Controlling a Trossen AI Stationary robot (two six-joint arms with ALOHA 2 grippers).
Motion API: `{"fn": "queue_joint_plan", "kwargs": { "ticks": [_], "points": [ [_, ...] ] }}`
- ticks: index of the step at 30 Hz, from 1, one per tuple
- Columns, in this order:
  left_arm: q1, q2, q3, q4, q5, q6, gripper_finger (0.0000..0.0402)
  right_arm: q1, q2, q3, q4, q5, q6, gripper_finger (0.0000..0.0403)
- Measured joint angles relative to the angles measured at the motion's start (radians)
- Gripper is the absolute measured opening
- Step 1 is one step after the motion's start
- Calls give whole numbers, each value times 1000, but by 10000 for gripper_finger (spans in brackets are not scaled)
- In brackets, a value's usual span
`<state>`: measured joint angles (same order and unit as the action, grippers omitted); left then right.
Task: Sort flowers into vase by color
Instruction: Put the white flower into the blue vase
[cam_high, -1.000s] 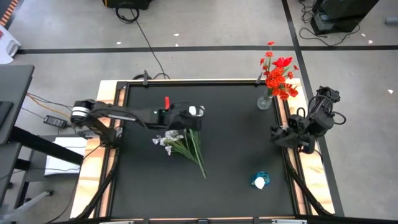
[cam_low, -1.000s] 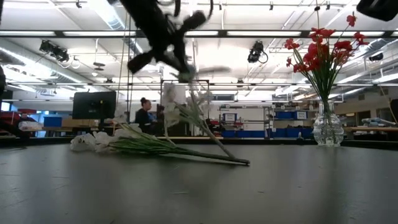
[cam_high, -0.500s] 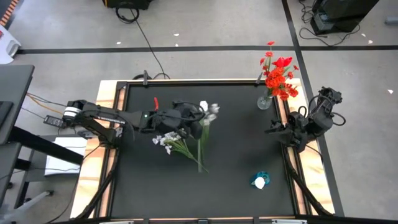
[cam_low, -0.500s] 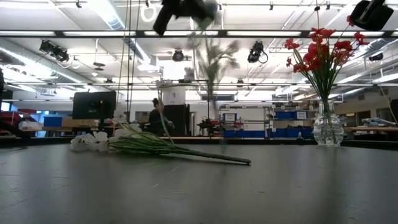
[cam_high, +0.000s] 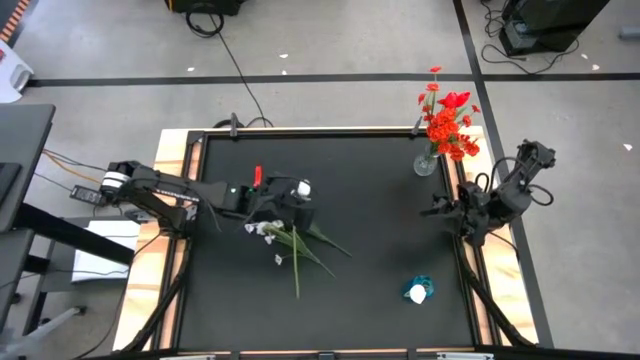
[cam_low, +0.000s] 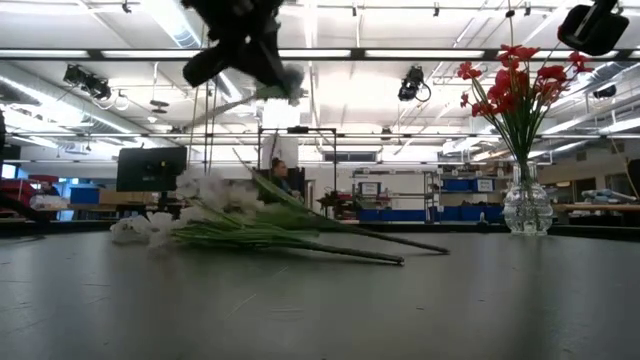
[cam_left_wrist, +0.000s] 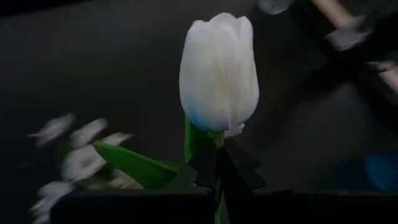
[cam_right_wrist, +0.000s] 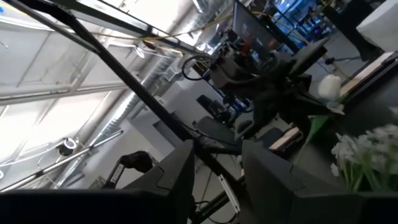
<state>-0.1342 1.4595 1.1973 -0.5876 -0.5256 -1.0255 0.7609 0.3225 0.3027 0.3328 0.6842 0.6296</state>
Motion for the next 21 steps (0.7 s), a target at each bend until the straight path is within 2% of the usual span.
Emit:
{"fn": "queue_joint_plan", "kwargs": {
  "ticks": [2, 4, 8, 11, 21],
  "points": [
    [-14, -16, 0, 64, 0, 7, 16, 0, 16, 0, -1, 1, 17, 144],
    [-23, -38, 1, 135, 0, 77, 16, -3, 32, 0, -12, 1, 42, 144],
    [-12, -74, 0, 65, -9, 111, 16, -34, 73, 0, -42, -7, 108, 145],
    [-6, -98, 0, 110, -10, 128, 16, -75, 101, 0, -40, -37, 130, 149],
    [-15, -108, 1, 482, -13, 475, 16, -277, 227, 72, -46, -167, 106, 156]
  ]
}}
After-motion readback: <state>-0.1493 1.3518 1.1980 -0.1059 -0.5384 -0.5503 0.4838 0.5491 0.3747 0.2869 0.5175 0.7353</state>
